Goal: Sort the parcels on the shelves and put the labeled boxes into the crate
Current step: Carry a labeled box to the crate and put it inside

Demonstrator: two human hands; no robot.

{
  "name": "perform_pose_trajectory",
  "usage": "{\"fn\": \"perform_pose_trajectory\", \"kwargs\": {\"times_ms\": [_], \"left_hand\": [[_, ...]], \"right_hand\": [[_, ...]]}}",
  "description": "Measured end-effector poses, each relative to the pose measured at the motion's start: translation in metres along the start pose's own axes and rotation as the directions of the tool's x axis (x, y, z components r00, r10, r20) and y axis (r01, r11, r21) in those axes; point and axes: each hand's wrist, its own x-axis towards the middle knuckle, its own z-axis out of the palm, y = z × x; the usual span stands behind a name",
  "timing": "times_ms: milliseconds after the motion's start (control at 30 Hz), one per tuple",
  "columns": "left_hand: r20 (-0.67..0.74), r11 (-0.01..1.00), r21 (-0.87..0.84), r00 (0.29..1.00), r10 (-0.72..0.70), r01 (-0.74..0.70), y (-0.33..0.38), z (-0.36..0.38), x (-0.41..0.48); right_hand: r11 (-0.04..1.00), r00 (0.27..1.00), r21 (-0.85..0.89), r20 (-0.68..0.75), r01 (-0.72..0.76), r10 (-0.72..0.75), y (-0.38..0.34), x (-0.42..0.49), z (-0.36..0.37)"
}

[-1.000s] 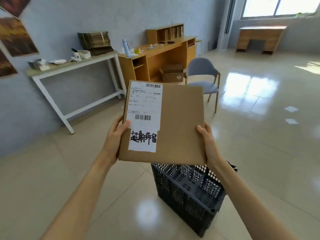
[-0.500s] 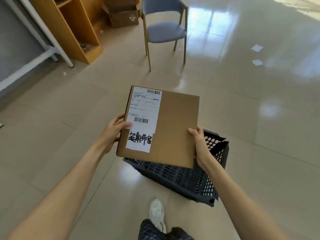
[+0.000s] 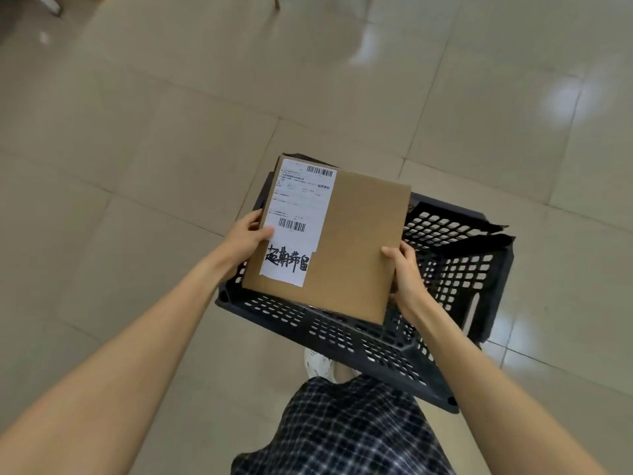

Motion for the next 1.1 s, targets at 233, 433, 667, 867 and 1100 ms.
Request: {"fn": "perform_pose_trajectory", "kwargs": {"times_ms": [233,433,667,867,1100], "left_hand": [[-0.034,0.985,0.152,0.997,-0.072,0.077,-0.034,0.031,0.066],[-0.074,0.978,0.188,0.995,-0.073,0.086,-0.048,0.049,0.110],[-0.118,0.965,0.225,0.987,-0.108,0.133,-0.070,0.067,0.152],[-0.169,0.955,0.199,0.968,-0.187,0.219,-0.074,0.076,0.168],[-0.187,0.961,0.195,0.970,-0.158,0.194,-0.078,0.082,0.170]], "right_hand": [[0.991,0.991,0.008,-0.003,-0.132,0.132,0.048,0.063,0.000],[0.980,0.982,0.066,0.026,-0.190,0.189,0.080,0.107,0.004],[0.971,0.976,0.095,0.015,-0.220,0.219,0.101,0.145,0.014],[0.981,0.985,0.094,0.051,-0.167,0.163,0.107,0.158,0.020],[0.988,0.983,-0.017,0.099,-0.152,0.153,0.118,0.165,0.027]]}}
